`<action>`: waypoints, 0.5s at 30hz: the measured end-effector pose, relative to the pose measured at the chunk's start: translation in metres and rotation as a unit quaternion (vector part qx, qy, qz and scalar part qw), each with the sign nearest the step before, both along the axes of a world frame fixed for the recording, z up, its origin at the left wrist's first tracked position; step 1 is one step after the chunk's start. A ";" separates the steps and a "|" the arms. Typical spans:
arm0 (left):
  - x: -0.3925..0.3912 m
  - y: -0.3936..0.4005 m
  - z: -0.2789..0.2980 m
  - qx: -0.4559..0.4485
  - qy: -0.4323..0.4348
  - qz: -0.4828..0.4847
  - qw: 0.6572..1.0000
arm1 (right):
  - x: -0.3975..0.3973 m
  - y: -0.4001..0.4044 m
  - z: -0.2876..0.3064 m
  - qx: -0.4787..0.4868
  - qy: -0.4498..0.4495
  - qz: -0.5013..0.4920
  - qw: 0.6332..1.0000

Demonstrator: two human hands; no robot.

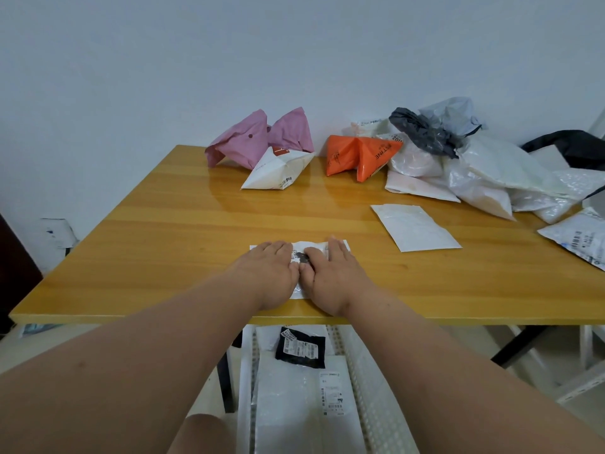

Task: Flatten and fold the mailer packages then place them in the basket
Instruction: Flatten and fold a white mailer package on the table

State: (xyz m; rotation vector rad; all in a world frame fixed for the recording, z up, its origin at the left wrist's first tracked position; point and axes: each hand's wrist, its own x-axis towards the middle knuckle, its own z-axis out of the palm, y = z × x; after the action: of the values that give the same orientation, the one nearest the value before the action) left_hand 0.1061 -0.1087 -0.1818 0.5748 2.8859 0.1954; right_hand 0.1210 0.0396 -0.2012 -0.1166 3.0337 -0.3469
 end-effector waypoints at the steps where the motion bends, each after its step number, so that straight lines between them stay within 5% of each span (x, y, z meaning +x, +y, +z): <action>1: 0.000 0.000 0.000 -0.001 -0.001 -0.001 1.000 | 0.000 -0.001 0.000 0.000 -0.007 -0.002 1.000; 15: -0.008 -0.001 -0.003 -0.001 -0.037 -0.005 0.999 | 0.004 0.001 0.013 0.034 -0.051 0.028 0.998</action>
State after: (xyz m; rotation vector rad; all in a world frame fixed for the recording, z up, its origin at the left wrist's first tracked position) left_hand 0.0979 -0.1099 -0.1852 0.5687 2.8119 0.2068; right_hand 0.1254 0.0401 -0.1882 -0.1750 2.9312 -0.2385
